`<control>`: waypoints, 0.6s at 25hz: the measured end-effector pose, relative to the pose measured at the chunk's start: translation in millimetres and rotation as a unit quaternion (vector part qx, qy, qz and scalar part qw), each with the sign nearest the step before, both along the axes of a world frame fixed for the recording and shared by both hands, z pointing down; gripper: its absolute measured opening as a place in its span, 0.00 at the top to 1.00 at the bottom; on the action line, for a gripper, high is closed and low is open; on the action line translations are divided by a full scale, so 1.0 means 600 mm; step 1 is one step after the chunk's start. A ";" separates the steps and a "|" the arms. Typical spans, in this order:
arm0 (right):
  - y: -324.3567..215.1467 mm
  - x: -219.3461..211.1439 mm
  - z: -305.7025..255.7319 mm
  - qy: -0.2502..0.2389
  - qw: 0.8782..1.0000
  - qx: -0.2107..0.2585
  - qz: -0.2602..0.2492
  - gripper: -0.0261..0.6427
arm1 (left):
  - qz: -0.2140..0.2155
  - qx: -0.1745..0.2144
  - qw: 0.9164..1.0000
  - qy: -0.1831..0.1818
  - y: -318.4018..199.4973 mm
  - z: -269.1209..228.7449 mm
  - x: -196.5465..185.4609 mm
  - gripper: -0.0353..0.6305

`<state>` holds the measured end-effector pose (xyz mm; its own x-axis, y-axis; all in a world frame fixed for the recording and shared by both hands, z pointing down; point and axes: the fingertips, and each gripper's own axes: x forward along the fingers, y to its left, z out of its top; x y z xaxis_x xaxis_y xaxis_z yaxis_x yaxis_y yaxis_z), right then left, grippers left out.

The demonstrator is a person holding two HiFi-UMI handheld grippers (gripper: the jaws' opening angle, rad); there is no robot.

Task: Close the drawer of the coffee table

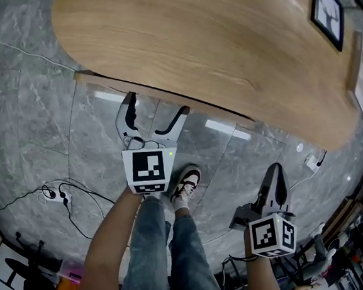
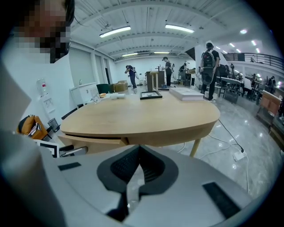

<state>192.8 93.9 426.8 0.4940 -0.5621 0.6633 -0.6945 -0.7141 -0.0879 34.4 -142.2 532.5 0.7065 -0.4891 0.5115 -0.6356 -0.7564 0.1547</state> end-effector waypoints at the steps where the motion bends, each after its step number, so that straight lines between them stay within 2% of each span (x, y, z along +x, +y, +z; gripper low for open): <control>1: 0.002 0.001 -0.001 0.000 1.000 0.000 0.001 0.96 | 0.000 0.000 1.000 0.000 -0.001 0.000 0.002 0.21; 10: 0.025 0.006 -0.010 0.010 1.000 -0.007 0.006 0.96 | 0.000 0.006 1.000 0.004 -0.014 0.001 0.011 0.21; 15: 0.056 0.006 -0.016 0.015 0.999 -0.015 0.028 0.96 | -0.001 0.011 1.000 0.007 -0.036 0.001 0.028 0.21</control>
<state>196.7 127.8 417.3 0.5443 -0.5132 0.6636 -0.6555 -0.7538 -0.0454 51.0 -163.7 533.2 0.7128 -0.5016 0.4902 -0.6350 -0.7583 0.1474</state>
